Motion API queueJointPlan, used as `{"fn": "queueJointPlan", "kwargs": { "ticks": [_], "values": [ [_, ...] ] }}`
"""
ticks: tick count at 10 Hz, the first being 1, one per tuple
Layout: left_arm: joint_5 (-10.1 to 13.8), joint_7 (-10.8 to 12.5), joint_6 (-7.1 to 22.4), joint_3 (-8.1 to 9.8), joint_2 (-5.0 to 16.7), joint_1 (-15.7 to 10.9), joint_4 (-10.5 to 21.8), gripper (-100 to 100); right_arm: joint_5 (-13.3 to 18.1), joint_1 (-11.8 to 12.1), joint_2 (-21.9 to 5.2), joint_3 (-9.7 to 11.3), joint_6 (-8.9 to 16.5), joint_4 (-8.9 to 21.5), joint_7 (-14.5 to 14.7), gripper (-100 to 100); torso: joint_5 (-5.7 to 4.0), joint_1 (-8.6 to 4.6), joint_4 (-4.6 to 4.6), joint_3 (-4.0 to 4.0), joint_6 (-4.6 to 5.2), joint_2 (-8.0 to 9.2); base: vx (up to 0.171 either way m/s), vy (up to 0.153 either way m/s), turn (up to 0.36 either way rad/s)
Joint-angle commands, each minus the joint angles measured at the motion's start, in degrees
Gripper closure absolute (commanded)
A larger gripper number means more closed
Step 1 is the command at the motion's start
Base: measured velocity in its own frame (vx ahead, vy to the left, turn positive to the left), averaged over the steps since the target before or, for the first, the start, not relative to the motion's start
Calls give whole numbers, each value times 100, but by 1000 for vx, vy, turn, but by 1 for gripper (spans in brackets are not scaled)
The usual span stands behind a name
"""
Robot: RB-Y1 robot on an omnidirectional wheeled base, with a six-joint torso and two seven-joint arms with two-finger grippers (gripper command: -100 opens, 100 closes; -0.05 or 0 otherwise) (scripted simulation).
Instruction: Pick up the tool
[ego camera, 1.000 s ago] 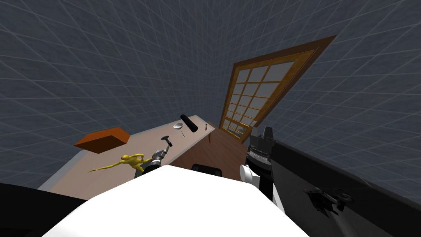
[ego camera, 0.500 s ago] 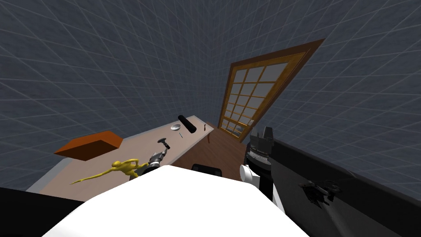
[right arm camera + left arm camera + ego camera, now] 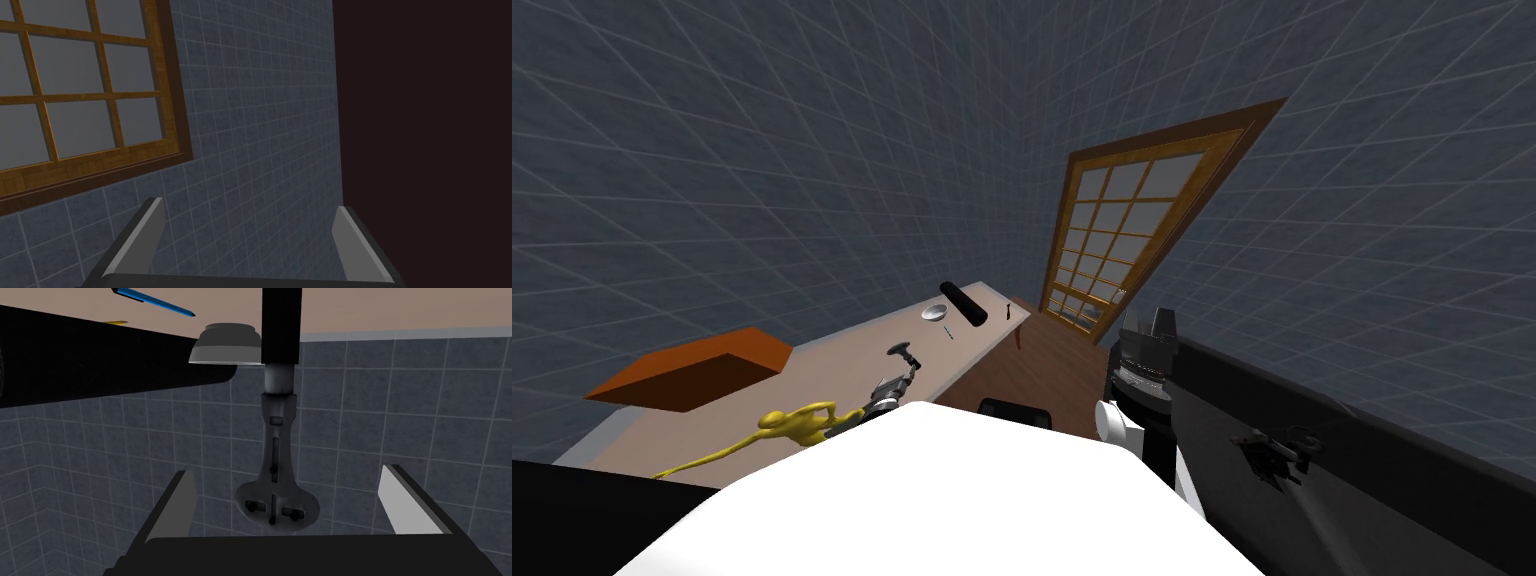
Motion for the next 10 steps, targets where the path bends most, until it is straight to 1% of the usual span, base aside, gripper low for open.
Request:
{"fn": "queueJointPlan", "kwargs": {
  "ticks": [1, 2, 5, 6, 7, 8, 9, 10],
  "values": [
    [93, -252, -59, 156, 50, -149, 286, -100, 0, 0, 0, 0, 0, 0, 0, 0, 0, 0, 0, 0, 0, 0, 49, 64, -126],
    [93, -252, -59, 156, 50, -149, 326, -100, 0, 0, 0, 0, 0, 0, 0, 0, 1, 4, -1, -3, 1, -6, 41, 39, -42],
    [256, -597, -164, 387, 122, -378, 788, -100, 0, 0, 0, 0, 0, 0, 0, 0, 0, -3, 0, -1, 0, -1, 29, 47, -62],
    [256, -597, -164, 387, 122, -378, 795, -100, 0, 0, 0, 0, 0, 0, 0, 0, 1, 2, 0, 0, -1, 0, 22, 45, -17],
    [340, -748, -215, 487, 159, -497, 997, -100, 0, 0, 0, 0, 0, 0, 0, 0, 0, -2, 0, 1, -2, 2, 35, 48, -54],
    [371, -799, -233, 518, 171, -545, 1063, -100, 0, 0, 0, 0, 0, 0, 0, 0, 0, -2, 0, -1, 0, -2, 46, 61, -58],
    [344, -746, -213, 489, 158, -504, 999, -100, 0, 0, 0, 0, 0, 0, 0, 0, 1, 1, -1, -3, -1, -6, 21, 28, -13],
    [349, -763, -221, 494, 161, -511, 1011, 0, 0, 0, 0, 0, 0, 0, 0, 0, -1, -9, -1, 0, -2, 1, 4, 5, 1]
  ]
}}
